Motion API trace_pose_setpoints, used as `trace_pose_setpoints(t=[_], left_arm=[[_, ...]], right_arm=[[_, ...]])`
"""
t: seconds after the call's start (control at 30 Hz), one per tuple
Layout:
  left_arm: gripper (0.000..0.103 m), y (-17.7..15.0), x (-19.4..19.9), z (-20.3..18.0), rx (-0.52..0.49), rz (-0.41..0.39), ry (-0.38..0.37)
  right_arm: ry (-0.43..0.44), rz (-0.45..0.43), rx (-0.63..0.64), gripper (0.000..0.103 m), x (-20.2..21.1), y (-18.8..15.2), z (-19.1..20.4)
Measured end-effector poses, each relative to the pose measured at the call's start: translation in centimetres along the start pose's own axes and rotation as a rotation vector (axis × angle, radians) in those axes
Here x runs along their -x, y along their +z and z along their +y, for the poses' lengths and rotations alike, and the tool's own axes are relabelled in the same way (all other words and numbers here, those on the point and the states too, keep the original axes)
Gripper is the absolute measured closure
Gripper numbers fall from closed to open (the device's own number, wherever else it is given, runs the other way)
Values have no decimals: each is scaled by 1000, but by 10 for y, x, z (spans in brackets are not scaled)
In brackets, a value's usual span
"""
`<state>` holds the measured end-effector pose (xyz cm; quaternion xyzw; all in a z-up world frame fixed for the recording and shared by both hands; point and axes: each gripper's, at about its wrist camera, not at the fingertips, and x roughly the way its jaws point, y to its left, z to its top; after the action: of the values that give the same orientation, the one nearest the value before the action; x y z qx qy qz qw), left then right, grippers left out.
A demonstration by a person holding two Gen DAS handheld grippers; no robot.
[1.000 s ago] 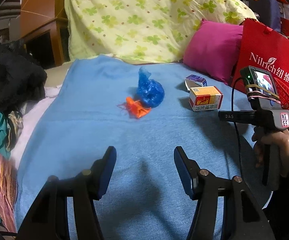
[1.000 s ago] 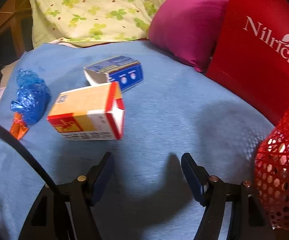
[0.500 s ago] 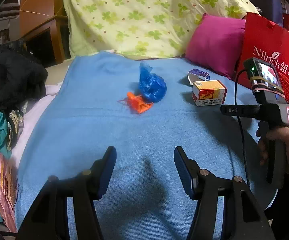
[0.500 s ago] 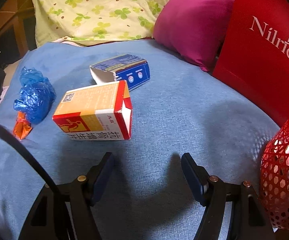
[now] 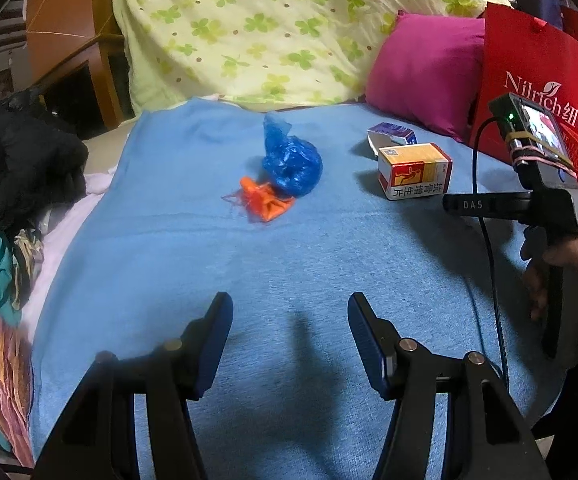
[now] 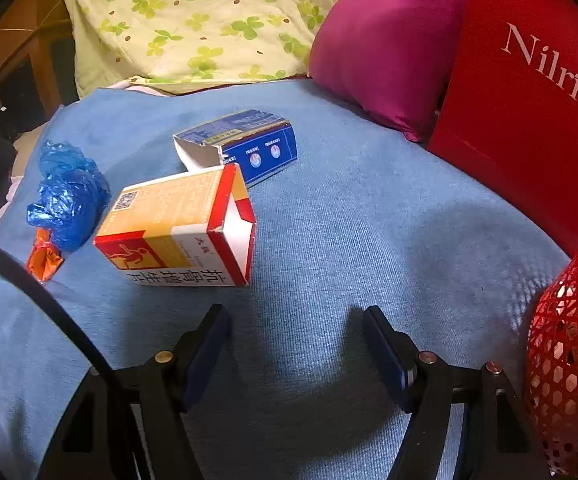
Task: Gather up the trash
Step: 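Move both open tools back over the remaining trash on the blanket, then grasp the orange ribbon-tied bag with the left tool while the right tool grasps the yellow medicine box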
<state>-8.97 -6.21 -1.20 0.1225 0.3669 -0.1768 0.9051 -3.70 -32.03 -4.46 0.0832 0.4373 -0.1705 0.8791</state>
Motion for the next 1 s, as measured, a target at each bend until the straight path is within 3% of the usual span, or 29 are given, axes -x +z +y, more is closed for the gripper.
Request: trace_pose_setpoints(t=[0.33,0.57,1.0], left_arm=[[42,4,-13,-17,-30,23,2],[42,6,-28,-11,28,80,1],[42,12,-49,29,183,136,44]], right_arm=[[36,-15,-29,30,-1,1,-15],[100,-40,-43,30,-2,-3,-25],[360,-123,-126,30,24,17,-38]])
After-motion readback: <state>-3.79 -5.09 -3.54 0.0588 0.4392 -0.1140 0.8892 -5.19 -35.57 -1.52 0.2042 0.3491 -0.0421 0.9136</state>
